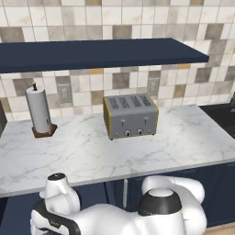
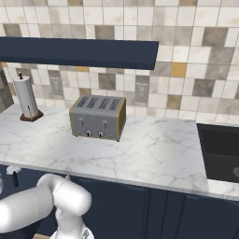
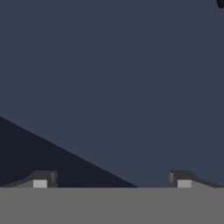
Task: Take the pizza cutter from the drawer on the left and place it on the dining counter for cutting.
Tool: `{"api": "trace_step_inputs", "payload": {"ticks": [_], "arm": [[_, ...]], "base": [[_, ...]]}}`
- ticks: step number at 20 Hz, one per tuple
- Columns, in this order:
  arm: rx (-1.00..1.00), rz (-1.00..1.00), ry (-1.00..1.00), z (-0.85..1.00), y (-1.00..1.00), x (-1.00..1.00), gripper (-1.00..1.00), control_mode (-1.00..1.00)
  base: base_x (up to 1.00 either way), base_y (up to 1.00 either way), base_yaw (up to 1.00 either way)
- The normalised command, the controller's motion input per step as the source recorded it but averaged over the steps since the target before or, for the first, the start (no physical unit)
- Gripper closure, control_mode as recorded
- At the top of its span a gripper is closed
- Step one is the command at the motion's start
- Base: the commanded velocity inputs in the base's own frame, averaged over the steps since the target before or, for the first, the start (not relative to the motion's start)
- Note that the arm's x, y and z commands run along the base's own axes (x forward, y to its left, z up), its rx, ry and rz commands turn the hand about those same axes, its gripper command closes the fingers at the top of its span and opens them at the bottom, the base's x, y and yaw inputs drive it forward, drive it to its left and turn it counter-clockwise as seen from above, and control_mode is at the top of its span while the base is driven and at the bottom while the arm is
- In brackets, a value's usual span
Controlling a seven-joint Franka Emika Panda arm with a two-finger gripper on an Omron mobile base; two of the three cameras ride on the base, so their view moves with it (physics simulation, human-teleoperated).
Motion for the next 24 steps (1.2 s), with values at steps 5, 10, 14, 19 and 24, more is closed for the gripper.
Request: {"api": "trace_step_inputs", "payload": {"ticks": [5, 10, 14, 19, 24], "arm": [[0.00, 0.00, 0.03, -0.30, 0.12, -0.08, -1.00, -1.00], [0.00, 0.00, 0.07, -0.35, 0.11, -0.10, -1.00, -1.00], [0.00, 0.00, 0.02, -0.42, 0.14, -0.18, -1.00, -1.00], [0.00, 0.00, 0.02, -0.38, 0.16, -0.15, -1.00, -1.00], [0.00, 0.00, 0.02, -0.31, 0.16, -0.17, -1.00, -1.00]], "base": [[0.00, 0.00, 0.00], [0.00, 0.00, 0.00], [0.00, 0.00, 0.00], [0.00, 0.00, 0.00], [0.00, 0.00, 0.00]]}}
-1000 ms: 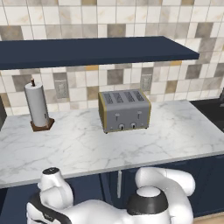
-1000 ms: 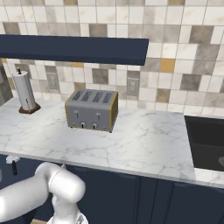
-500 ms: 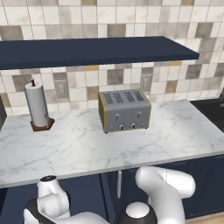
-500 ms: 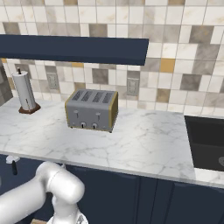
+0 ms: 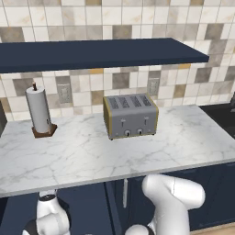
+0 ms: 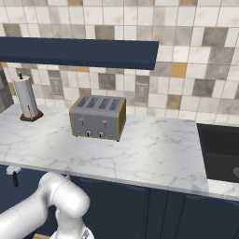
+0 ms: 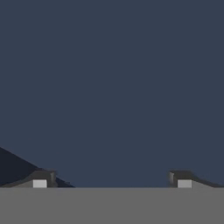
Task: Take the pizza cutter from the drawer on the left and place it on the dining counter for cutting.
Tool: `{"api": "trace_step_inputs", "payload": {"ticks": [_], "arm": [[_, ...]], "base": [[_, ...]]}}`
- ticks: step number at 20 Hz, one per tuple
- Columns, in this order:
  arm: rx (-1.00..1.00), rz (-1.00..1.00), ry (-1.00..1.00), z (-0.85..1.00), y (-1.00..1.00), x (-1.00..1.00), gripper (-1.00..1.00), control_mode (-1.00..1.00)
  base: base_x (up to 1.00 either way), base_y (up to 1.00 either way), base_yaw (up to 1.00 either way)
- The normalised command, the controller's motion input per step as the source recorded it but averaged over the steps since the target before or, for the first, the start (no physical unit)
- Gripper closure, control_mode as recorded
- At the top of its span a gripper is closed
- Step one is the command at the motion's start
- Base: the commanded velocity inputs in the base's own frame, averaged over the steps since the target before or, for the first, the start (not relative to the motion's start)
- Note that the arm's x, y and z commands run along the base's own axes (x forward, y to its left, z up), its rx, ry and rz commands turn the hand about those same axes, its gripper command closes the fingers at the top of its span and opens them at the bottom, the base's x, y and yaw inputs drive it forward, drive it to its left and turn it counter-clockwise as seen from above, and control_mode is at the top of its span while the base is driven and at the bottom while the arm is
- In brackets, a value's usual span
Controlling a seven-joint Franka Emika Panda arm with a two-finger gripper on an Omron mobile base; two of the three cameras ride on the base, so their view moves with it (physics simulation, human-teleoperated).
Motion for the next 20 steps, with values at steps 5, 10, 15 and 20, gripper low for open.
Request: {"api": "trace_step_inputs", "payload": {"ticks": [5, 10, 15, 20], "arm": [[0.00, 0.00, 0.04, -0.29, 0.21, -0.33, -1.00, -1.00], [0.01, 0.00, 0.04, -0.29, 0.26, -0.42, -1.00, -1.00], [0.02, 0.00, 0.04, -0.31, 0.26, -0.43, -1.00, -1.00], [0.06, 0.00, 0.04, -0.35, 0.29, -0.45, -1.00, -1.00]], "base": [[0.00, 0.00, 0.00], [0.00, 0.00, 0.00], [0.00, 0.00, 0.00], [0.00, 0.00, 0.00]]}}
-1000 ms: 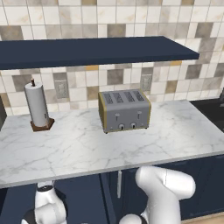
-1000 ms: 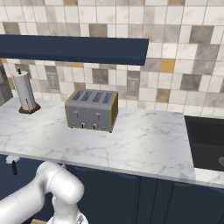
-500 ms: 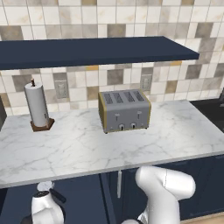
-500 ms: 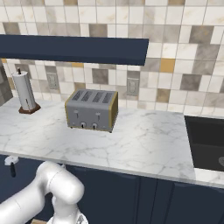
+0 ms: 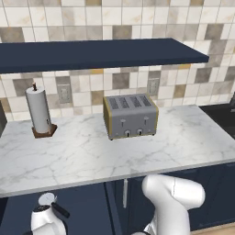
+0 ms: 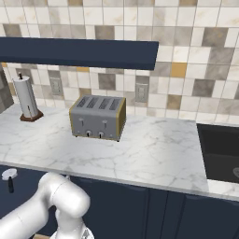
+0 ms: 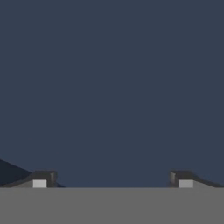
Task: Take the pizza cutter from the drawer on the left and place it on the dining counter for cutting.
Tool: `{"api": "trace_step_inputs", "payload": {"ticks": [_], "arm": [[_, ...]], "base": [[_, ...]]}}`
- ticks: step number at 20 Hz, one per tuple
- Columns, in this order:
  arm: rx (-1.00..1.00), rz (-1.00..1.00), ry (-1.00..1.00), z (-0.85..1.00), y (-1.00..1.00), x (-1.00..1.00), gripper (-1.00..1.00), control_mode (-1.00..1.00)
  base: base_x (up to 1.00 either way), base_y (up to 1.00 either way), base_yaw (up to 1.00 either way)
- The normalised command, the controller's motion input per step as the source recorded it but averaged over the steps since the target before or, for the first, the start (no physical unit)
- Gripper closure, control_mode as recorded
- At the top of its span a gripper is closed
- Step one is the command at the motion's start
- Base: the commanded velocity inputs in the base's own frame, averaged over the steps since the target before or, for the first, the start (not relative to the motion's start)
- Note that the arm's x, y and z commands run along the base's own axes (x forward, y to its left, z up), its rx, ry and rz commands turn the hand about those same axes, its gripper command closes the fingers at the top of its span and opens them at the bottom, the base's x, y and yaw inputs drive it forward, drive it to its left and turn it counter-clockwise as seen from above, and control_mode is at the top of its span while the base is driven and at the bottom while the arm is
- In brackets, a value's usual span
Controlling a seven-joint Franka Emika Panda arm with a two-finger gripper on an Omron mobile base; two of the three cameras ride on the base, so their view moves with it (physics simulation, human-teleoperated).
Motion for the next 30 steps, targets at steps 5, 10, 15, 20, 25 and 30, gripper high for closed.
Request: {"api": "trace_step_inputs", "payload": {"ticks": [5, 10, 15, 20, 25, 30], "arm": [[0.06, 0.00, 0.04, -0.38, 0.30, -0.44, -1.00, -1.00], [0.05, 0.00, 0.03, -0.40, 0.31, -0.45, -1.00, -1.00], [0.04, 0.00, 0.03, -0.37, 0.25, -0.38, -1.00, -1.00], [0.01, 0.00, 0.02, -0.34, 0.21, -0.32, -1.00, -1.00], [0.00, 0.00, 0.02, -0.34, 0.17, -0.25, -1.00, -1.00], [-0.01, 0.00, 0.00, 0.00, -0.05, -0.01, -1.00, -1.00]], "base": [[0.00, 0.00, 0.00], [0.00, 0.00, 0.00], [0.00, 0.00, 0.00], [0.00, 0.00, 0.00], [0.00, 0.00, 0.00], [0.00, 0.00, 0.00]]}}
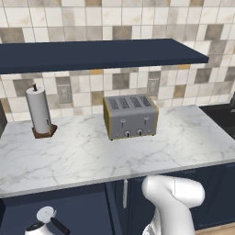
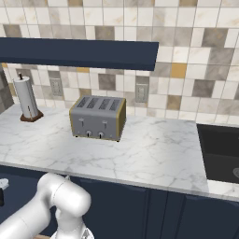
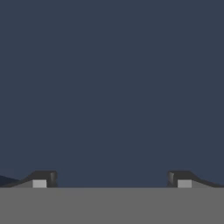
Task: Take the pizza cutter from the drawer on the left and place it on the dining counter for cutting.
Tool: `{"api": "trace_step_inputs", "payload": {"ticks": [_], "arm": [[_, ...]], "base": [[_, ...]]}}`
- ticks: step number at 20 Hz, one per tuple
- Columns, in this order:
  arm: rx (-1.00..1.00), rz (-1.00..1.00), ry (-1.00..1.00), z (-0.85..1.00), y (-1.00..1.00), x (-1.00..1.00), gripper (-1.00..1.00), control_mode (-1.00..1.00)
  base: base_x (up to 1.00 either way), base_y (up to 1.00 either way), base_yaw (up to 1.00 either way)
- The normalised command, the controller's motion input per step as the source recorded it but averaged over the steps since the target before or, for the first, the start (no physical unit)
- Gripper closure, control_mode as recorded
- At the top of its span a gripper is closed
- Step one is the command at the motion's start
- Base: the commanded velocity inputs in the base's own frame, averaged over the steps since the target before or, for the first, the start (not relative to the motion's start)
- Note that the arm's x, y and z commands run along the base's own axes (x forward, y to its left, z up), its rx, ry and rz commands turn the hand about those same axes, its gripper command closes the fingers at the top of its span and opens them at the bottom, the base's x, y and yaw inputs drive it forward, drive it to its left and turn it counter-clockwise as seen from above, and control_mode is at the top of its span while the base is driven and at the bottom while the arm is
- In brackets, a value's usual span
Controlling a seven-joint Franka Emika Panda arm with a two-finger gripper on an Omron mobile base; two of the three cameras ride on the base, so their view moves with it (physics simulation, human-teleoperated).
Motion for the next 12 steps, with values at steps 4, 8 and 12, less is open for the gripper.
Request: {"api": "trace_step_inputs", "payload": {"ticks": [4, 8, 12], "arm": [[-0.05, 0.00, 0.00, 0.20, -0.21, 0.08, -1.00, -1.00], [-0.03, 0.00, 0.00, 0.31, -0.18, 0.13, -1.00, -1.00], [-0.07, 0.00, -0.10, 0.41, -0.10, 0.13, -1.00, -1.00]], "base": [[0.00, 0.00, 0.00], [0.00, 0.00, 0.00], [0.00, 0.00, 0.00]]}}
